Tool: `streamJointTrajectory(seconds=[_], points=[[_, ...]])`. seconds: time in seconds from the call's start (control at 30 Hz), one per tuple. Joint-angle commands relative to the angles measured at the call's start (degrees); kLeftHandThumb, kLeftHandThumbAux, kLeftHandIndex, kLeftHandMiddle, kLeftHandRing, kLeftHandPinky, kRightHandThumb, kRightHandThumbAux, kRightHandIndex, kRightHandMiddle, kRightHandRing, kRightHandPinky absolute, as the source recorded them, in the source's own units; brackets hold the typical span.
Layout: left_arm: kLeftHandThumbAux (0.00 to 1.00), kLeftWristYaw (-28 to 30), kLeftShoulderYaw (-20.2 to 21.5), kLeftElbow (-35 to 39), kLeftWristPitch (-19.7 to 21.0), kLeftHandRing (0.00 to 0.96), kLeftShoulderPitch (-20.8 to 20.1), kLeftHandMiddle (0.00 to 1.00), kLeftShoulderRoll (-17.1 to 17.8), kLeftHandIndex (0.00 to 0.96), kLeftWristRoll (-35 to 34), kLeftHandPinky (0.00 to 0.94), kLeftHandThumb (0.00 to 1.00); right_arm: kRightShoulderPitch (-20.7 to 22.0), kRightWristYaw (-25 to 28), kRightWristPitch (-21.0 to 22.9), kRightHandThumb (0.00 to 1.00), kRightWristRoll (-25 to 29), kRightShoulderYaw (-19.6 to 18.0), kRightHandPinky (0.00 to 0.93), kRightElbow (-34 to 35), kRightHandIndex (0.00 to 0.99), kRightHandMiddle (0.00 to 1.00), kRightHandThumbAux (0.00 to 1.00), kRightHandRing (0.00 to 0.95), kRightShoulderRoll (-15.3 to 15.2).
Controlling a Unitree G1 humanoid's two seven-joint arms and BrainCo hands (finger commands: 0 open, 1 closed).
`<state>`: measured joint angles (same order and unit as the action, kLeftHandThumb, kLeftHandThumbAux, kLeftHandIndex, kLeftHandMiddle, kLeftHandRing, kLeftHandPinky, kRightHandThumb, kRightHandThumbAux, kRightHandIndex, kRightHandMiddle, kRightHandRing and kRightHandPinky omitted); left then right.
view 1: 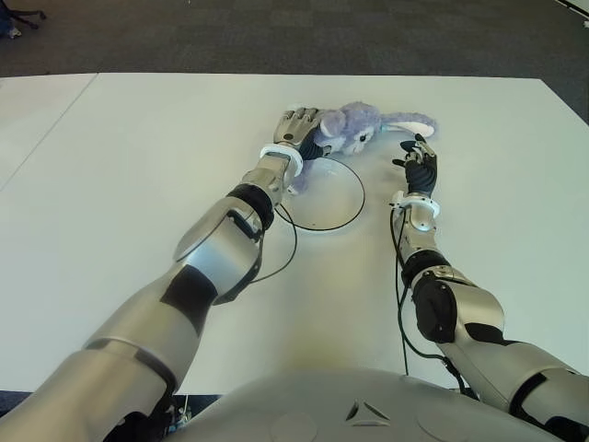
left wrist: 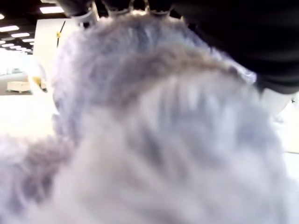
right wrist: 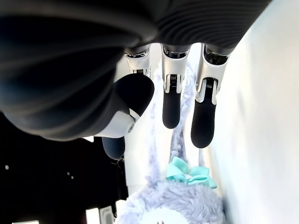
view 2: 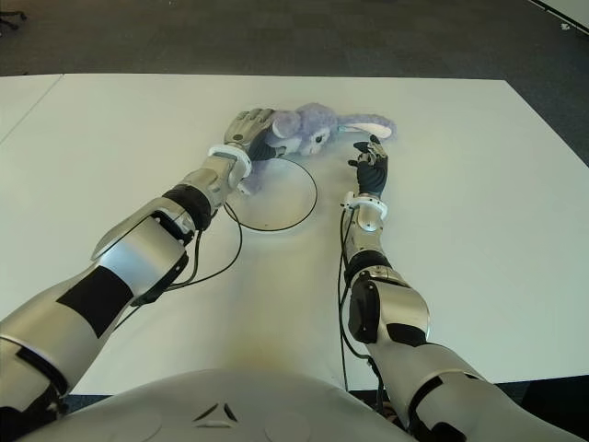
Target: Put the doll into the plate.
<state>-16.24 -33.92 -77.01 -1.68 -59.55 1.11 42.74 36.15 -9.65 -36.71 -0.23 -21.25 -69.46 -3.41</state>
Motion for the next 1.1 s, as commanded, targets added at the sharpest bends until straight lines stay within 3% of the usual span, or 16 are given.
streamJointTrajectory(seconds=[0.03,0.07,0.17,0.3,0.33,0.37,0.4,0.47,0.6,0.63,0.67,0.73,0.77,0.83,1.1], points=[[0.353,8.9,3.5,-3.9,1.7,0.0,7.6,0.0,-0.7,0.0,-3.1,0.04,0.408,-16.2,-1.5,3.4,1.0,0.5,0.1,0.422,-7.8,0.432,0.095,0.702,0.29,6.5],[0.355,9.0,3.6,-3.9,1.6,0.0,7.7,0.0,-0.7,0.0,-3.2,0.155,0.427,-16.2,-1.8,3.2,1.0,0.3,0.3,0.422,-7.7,0.432,0.094,0.702,0.286,6.5],[0.357,9.1,4.2,-3.8,1.3,0.011,7.8,0.0,-0.7,0.0,-3.4,0.215,0.442,-16.3,-2.4,3.8,1.0,-0.3,0.9,0.421,-7.7,0.432,0.094,0.702,0.277,6.4],[0.381,8.6,5.0,-3.7,0.7,0.125,8.1,0.0,-0.6,0.0,-4.0,0.296,0.536,-16.1,-3.0,4.9,1.0,-0.4,1.2,0.413,-7.9,0.435,0.099,0.703,0.21,6.4],[0.399,8.5,5.2,-3.7,0.5,0.24,8.1,0.091,-0.6,0.08,-4.1,0.377,0.596,-16.0,-3.0,4.9,1.0,-0.3,1.1,0.41,-8.0,0.435,0.112,0.703,0.198,6.5],[0.402,8.0,5.5,-3.7,0.4,0.259,8.1,0.106,-0.5,0.093,-4.2,0.391,0.607,-16.0,-2.8,4.5,1.0,0.0,0.9,0.409,-7.9,0.435,0.114,0.703,0.196,6.6],[0.4,7.8,5.7,-3.6,0.3,0.351,8.1,0.28,-0.5,0.27,-4.3,0.416,0.684,-16.1,-2.6,4.3,1.0,0.2,0.8,0.412,-7.9,0.434,0.118,0.703,0.188,6.7],[0.397,7.3,5.9,-3.6,0.3,0.402,8.1,0.376,-0.4,0.357,-4.2,0.442,0.724,-16.2,-2.2,3.8,1.0,0.5,0.6,0.415,-7.8,0.433,0.117,0.703,0.188,6.7],[0.408,5.6,5.4,-3.7,0.6,0.468,8.8,0.465,-0.2,0.44,-3.3,0.467,0.764,-16.3,-1.6,3.2,1.0,0.9,0.4,0.42,-7.8,0.432,0.105,0.702,0.22,6.8],[0.41,5.1,5.2,-3.7,0.8,0.474,9.0,0.471,-0.1,0.446,-3.0,0.469,0.767,-16.3,-1.5,3.1,1.0,0.9,0.4,0.421,-7.8,0.432,0.104,0.702,0.223,6.8],[0.61,4.8,5.0,-3.8,0.9,0.51,9.1,0.508,-0.1,0.437,-2.7,0.495,0.743,-16.3,-1.4,3.1,1.0,0.9,0.3,0.421,-7.8,0.432,0.097,0.702,0.24,6.7],[0.669,4.3,4.8,-3.8,1.3,0.558,9.1,0.553,0.0,0.436,-2.3,0.55,0.738,-16.3,-1.4,3.0,1.0,0.9,0.3,0.422,-7.8,0.432,0.094,0.702,0.254,6.8],[0.674,3.8,5.0,-3.8,1.4,0.566,9.1,0.56,-0.1,0.436,-2.4,0.559,0.738,-16.3,-1.5,2.9,1.0,0.9,0.4,0.422,-7.7,0.432,0.093,0.702,0.256,6.8],[0.682,3.1,5.5,-3.7,1.5,0.64,9.2,0.636,-0.2,0.439,-2.7,0.684,0.741,-16.4,-1.8,2.6,1.0,0.8,0.4,0.422,-7.7,0.433,0.091,0.702,0.272,6.8],[0.686,1.6,7.7,-3.6,1.8,0.734,8.6,0.722,-0.9,0.443,-4.1,0.77,0.743,-16.3,-2.1,2.7,1.0,0.7,0.4,0.42,-7.8,0.433,0.093,0.702,0.265,7.0]])
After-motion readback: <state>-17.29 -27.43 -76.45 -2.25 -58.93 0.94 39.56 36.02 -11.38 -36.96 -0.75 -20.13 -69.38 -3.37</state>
